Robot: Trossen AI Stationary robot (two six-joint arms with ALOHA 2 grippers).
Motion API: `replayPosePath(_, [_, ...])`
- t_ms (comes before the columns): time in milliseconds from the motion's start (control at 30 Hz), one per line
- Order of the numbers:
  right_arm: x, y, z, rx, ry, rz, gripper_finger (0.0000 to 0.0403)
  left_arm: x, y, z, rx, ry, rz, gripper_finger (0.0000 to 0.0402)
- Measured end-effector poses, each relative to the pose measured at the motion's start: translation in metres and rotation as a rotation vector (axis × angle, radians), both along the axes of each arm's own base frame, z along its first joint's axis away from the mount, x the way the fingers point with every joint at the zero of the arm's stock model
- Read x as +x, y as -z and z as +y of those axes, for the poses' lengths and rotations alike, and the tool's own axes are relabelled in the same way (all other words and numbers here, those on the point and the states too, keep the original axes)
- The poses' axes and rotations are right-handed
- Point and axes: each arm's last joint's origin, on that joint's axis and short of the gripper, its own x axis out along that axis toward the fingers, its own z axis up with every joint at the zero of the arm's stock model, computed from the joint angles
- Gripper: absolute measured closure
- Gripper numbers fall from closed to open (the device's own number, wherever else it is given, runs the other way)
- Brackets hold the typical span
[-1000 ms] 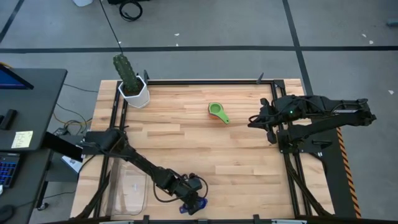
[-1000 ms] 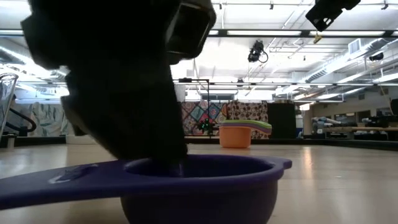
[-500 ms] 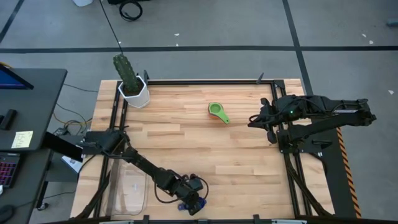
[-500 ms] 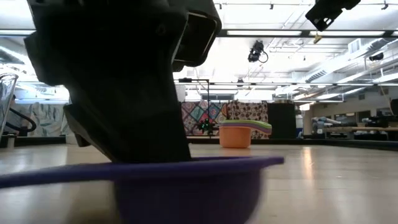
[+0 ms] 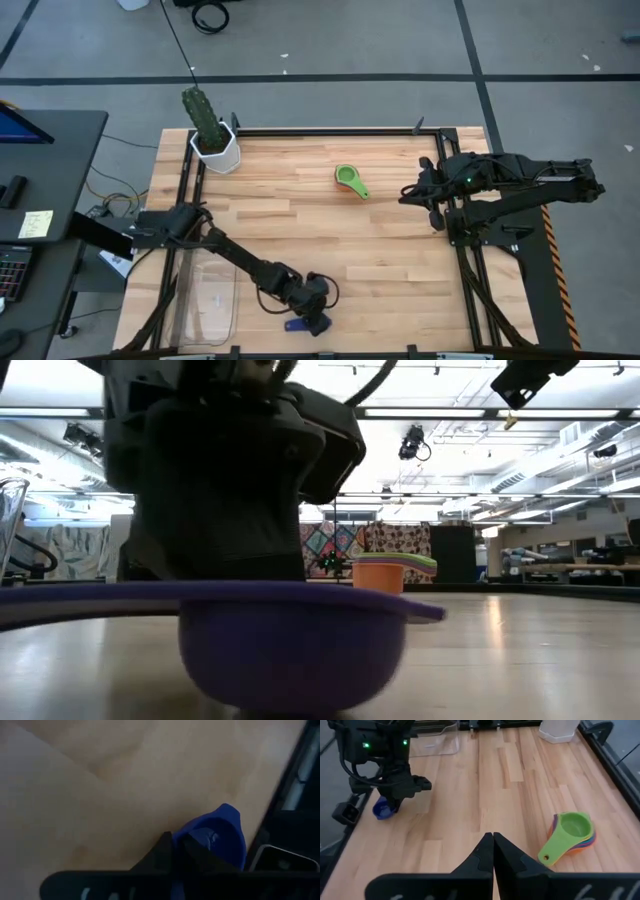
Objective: Nest measuring cups in basket
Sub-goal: Stack the dark blue measuring cup on top of the green measuring cup
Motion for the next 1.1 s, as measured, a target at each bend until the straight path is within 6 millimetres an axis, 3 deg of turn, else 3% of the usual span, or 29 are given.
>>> replayPosePath(267, [0.0, 0.0, -0.001, -0.044, 0.031, -0.001, 0.0398, 0.006, -0.006, 0.029, 0.019, -0.039, 0.053, 0.0385])
replayPosePath(433, [-0.001, 0.0, -0.002, -0.065, 0.046, -0.003, 0.0398, 0.016, -0.014, 0.055, -0.054, -0.207, 0.073, 0.0385])
replayPosePath(567, [-0.002, -0.001, -0.004, -0.11, 0.073, -0.011, 0.0398, 0.023, -0.032, 0.078, -0.122, -0.379, 0.04, 0.0385])
replayPosePath(900, [-0.003, -0.003, -0.009, -0.225, 0.217, -0.018, 0.0398, 0.031, -0.076, 0.152, -0.062, -0.762, -0.09, 0.0385])
replayPosePath(1100, [-0.001, -0.003, -0.012, -0.285, 0.349, -0.022, 0.0398, 0.044, -0.101, 0.21, 0.039, -0.966, -0.217, 0.0385])
